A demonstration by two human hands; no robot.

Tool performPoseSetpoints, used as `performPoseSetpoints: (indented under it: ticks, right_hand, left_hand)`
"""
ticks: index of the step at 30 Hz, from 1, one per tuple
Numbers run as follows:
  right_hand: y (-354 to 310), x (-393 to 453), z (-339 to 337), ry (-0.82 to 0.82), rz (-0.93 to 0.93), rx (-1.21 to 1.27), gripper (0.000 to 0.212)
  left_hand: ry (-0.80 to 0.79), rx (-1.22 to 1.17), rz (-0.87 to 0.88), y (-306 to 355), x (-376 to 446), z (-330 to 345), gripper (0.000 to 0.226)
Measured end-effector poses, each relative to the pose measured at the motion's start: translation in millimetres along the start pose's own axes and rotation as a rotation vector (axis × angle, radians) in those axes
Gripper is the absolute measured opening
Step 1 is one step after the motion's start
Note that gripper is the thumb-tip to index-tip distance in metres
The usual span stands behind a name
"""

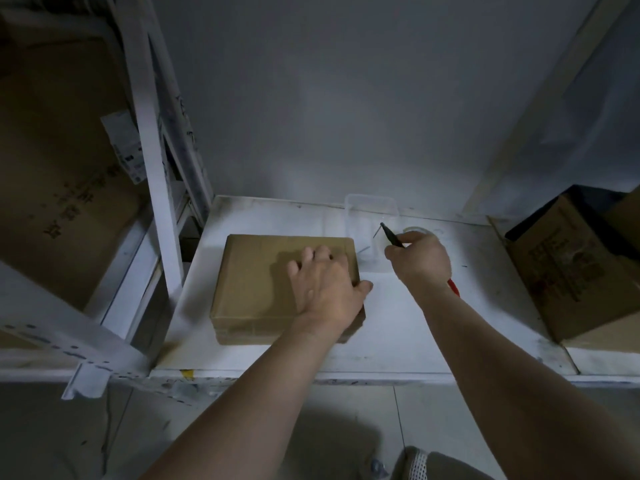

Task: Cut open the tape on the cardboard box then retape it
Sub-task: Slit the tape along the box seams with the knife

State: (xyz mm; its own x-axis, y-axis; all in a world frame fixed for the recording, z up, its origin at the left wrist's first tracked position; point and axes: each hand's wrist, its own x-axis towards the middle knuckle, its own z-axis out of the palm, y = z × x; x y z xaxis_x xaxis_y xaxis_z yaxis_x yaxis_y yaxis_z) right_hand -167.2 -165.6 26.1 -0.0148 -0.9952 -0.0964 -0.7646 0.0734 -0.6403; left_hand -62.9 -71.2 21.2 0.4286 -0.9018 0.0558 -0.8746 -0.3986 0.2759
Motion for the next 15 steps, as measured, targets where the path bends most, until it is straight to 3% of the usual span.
performPoseSetpoints:
  ticks: [6, 15]
  right_hand:
    - [3.0, 14.2, 11.2, -0.093, -0.01, -0.123, 0.026]
    - [18.3, -33.2, -2.3, -0.049, -0.248, -0.07, 0.035]
  left_hand:
    - [-0.238, 0.056, -0.118, -2.5, 25.8, 2.4, 0.109]
    - [-0.358, 0.082, -0.009, -10.4, 14.6, -7.0, 0.1]
